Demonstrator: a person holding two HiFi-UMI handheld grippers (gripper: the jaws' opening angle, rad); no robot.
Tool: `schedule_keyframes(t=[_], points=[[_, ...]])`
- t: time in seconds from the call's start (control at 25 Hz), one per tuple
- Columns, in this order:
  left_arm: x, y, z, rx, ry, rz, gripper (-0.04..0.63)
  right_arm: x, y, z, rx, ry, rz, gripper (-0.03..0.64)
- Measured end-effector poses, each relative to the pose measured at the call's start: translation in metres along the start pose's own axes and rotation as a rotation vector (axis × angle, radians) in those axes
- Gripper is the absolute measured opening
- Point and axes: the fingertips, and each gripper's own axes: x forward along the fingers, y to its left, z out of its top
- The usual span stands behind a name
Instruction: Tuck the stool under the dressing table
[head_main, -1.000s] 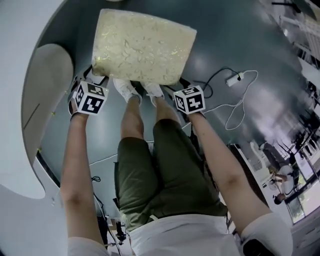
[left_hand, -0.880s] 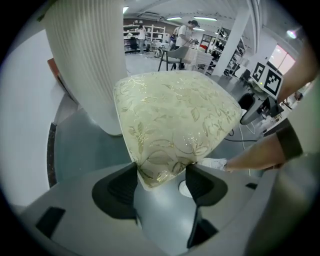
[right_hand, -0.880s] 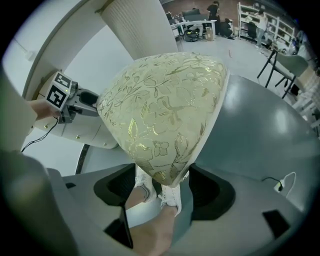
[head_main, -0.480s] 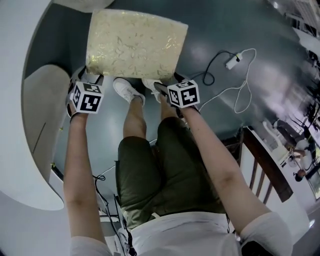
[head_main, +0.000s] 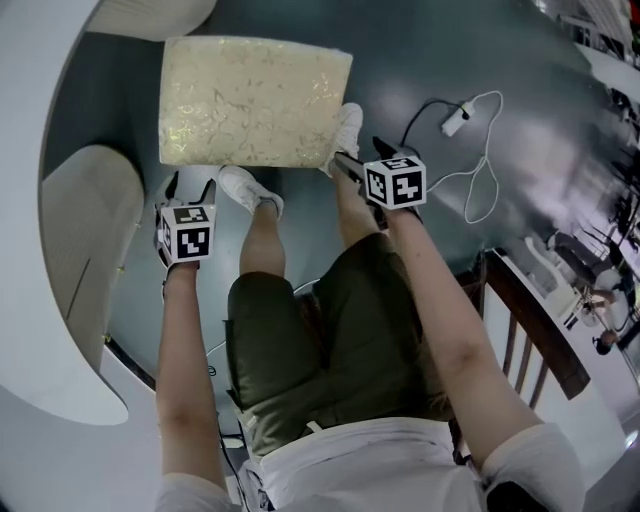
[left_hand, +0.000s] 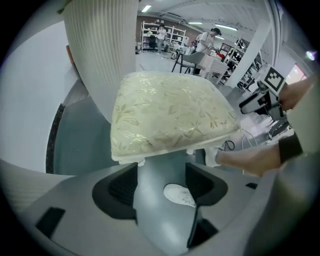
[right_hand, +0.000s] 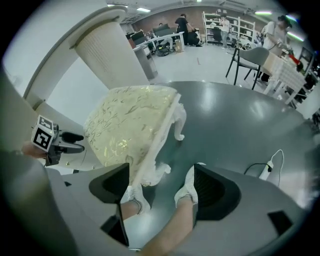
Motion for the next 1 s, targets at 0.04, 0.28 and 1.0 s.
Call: schedule_keyframes(t=[0.04, 0.28, 1.0], points=[[0.001, -0.01, 0.001, -0.001, 0.007, -0.012, 0.296, -0.001, -0.009, 0.006, -0.008, -0.004, -0.006, 0.409], [0.007, -0.068, 0.018, -0.034, 0.034, -0.062, 0.296, 0.004, -0.035, 0.043, -0.148, 0.015, 0.025, 0.385], [0.055, -0.157, 0.048, -0.234, 0.165, -0.032, 0.295, 0.063, -0.03, 0.091, -0.789, 0.22, 0.294, 0.348]])
